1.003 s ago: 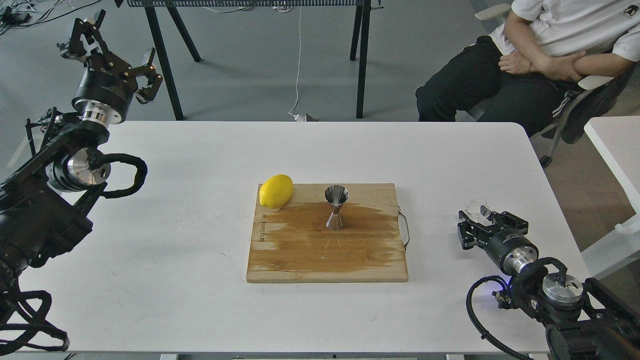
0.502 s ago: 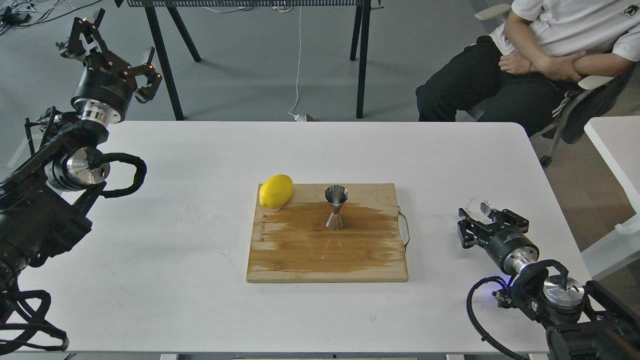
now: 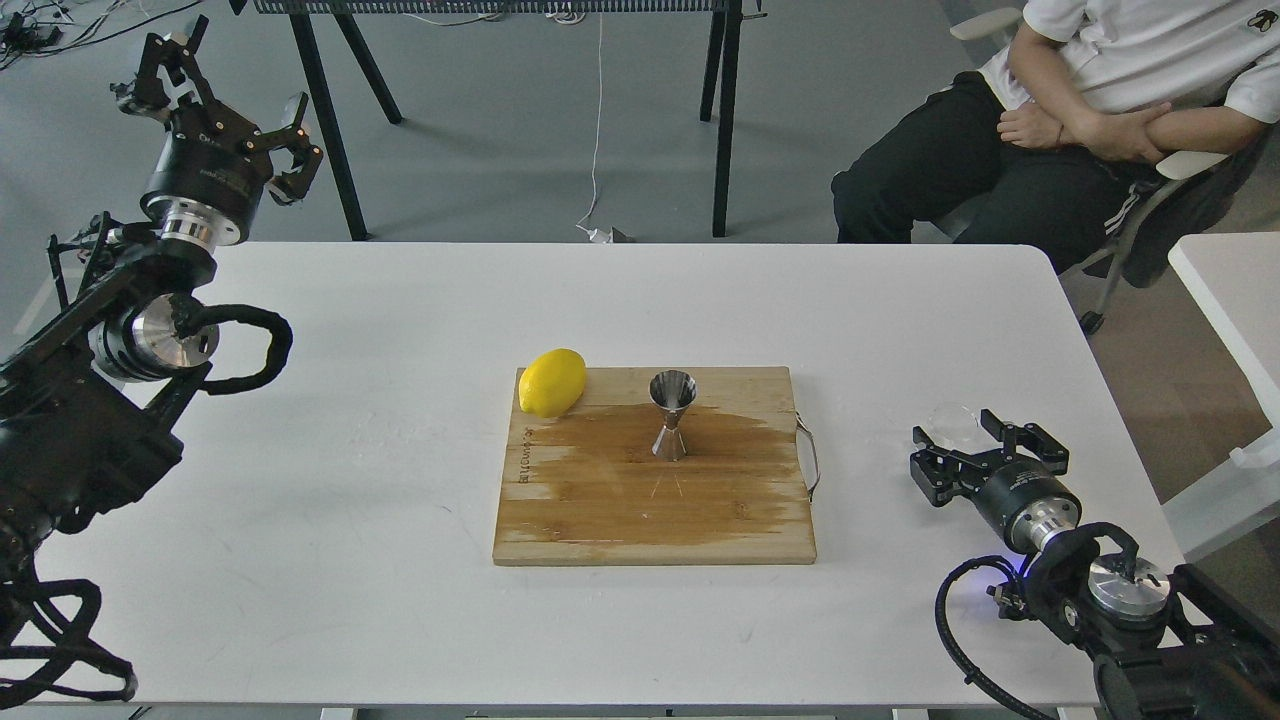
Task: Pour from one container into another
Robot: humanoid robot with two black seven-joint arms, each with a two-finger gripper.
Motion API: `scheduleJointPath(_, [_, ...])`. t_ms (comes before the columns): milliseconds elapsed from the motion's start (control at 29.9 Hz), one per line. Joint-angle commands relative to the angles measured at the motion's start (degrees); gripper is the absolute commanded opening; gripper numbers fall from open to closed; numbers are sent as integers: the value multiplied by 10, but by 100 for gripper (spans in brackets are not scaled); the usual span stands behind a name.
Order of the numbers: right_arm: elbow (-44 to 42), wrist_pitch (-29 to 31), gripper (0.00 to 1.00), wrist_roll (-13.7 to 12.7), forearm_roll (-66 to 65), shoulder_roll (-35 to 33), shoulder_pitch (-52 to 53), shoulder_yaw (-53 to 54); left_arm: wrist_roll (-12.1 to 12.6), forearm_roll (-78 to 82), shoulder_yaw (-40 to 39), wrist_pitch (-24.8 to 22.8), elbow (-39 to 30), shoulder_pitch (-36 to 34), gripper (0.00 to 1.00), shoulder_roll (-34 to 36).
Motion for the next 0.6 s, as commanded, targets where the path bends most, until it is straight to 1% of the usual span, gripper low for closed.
scheduleJointPath(0, [7, 20, 98, -3, 1, -4, -2, 1, 0, 0, 0, 0, 0, 0, 100, 2])
scheduleJointPath(201, [8, 148, 98, -4, -3, -6, 7, -3, 0, 0, -1, 0, 0, 0, 100, 2])
scheduleJointPath(268, [9, 148, 99, -3, -4, -6, 13, -3, 0, 0, -1, 0, 0, 0, 100, 2])
scheduleJointPath(435, [11, 148, 99, 4, -19, -18, 74, -3, 0, 0, -1, 0, 0, -1, 100, 3])
scheduleJointPath(502, [20, 148, 99, 12, -31, -34, 100, -4, 1, 0, -1, 0, 0, -1, 100, 4])
scheduleJointPath(568, [21, 148, 100, 28, -45, -46, 140, -3, 0, 0, -1, 0, 0, -1, 100, 4])
